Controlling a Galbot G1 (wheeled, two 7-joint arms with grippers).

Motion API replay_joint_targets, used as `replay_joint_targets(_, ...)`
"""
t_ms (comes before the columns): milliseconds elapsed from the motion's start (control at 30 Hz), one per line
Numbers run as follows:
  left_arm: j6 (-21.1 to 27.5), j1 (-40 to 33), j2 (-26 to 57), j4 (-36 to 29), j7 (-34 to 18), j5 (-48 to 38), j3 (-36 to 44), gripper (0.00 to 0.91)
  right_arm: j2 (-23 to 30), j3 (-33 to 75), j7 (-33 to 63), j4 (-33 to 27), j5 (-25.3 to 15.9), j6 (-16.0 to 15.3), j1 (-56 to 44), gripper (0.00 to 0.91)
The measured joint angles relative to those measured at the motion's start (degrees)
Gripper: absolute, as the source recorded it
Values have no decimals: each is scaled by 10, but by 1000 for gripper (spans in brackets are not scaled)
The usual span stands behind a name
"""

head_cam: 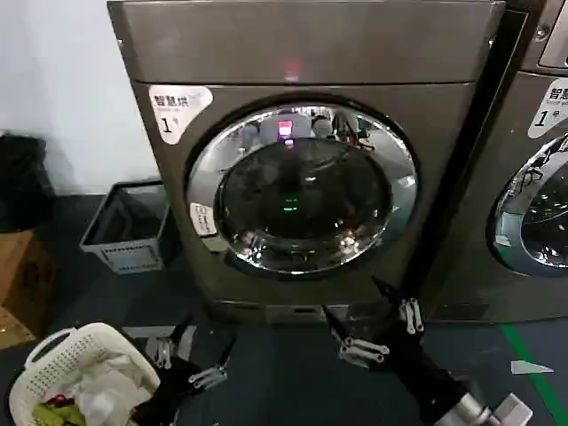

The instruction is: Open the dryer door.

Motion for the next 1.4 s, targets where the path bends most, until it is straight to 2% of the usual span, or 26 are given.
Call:
replay_joint_targets(167, 1, -4, 0, 1, -10, -3, 2, 907, -15, -2, -8, -16, 2, 1, 18, 907)
replay_joint_targets(467, 30, -2, 4, -9, -29, 21, 2, 907, -57, -28, -21, -63, 13, 1, 87, 907)
replay_joint_targets(800, 36, 7, 6, -22, -41, 31, -12, 907, -109, -78, -34, -147, 43, 14, 181, 907)
replay_joint_targets(1200, 49, 17, -2, -36, -34, 11, -11, 907, -148, -155, -56, -257, 41, 45, 292, 907)
replay_joint_targets(1400, 74, 20, -3, -46, -35, 12, -11, 907, -148, -203, -59, -295, 36, 49, 347, 907)
